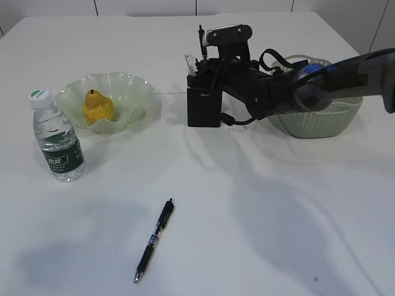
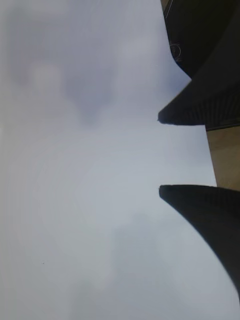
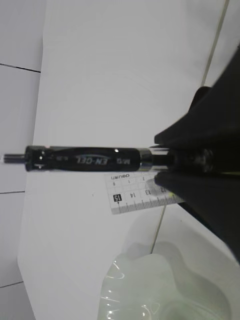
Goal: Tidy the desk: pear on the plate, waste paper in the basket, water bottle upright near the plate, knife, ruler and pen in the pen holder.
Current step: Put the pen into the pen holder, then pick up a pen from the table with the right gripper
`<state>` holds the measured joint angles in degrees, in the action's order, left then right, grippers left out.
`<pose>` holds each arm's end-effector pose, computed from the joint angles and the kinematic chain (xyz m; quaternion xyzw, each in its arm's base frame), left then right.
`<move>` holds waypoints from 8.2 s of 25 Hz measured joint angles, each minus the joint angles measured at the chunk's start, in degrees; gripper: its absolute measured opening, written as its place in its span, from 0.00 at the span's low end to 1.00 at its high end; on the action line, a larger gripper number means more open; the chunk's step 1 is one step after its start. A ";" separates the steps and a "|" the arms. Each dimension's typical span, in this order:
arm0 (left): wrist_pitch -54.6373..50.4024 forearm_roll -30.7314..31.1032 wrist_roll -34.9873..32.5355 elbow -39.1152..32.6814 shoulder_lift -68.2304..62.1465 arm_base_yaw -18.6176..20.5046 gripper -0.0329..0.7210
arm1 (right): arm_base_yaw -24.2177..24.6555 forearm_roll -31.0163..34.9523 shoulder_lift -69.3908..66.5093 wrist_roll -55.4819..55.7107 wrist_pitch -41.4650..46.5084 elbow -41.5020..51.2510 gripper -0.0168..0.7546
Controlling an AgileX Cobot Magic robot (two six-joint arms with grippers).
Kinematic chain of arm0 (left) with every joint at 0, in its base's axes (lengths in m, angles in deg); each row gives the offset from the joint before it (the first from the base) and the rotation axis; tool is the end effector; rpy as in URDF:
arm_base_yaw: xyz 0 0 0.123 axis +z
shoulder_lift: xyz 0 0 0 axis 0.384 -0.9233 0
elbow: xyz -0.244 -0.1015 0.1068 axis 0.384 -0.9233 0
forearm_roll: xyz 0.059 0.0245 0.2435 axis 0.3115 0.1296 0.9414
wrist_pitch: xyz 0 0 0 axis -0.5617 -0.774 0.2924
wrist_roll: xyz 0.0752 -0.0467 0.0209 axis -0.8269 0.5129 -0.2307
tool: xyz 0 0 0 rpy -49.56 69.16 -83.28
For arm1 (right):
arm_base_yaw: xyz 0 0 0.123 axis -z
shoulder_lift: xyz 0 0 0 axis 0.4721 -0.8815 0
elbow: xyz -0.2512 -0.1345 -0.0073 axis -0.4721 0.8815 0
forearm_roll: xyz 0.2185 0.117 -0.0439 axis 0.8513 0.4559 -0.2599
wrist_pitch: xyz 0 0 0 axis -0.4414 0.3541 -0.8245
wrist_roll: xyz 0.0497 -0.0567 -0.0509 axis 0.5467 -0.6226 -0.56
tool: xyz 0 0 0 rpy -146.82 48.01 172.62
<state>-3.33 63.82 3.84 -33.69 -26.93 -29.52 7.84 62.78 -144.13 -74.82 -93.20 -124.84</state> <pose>0.1021 -0.0069 0.3234 0.0404 0.9636 0.0108 0.2641 0.5025 0.1835 0.1534 -0.1393 0.7652 0.0918 0.6218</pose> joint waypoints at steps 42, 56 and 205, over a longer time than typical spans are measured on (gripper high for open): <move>0.23 0.00 0.00 0.00 0.00 0.00 0.41 | 0.00 -0.59 0.00 0.12 4.00 -0.09 0.20; 0.23 0.00 0.00 0.00 0.00 0.00 0.41 | 0.00 -1.08 0.00 0.12 4.22 -0.09 0.24; -2.28 0.21 0.00 0.00 0.50 0.00 0.41 | -18.84 9.74 -0.52 45.91 89.75 -11.59 0.74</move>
<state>-5.61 64.03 3.84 -33.69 -26.43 -29.52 -11.01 72.51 -144.65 -28.91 -3.45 -136.43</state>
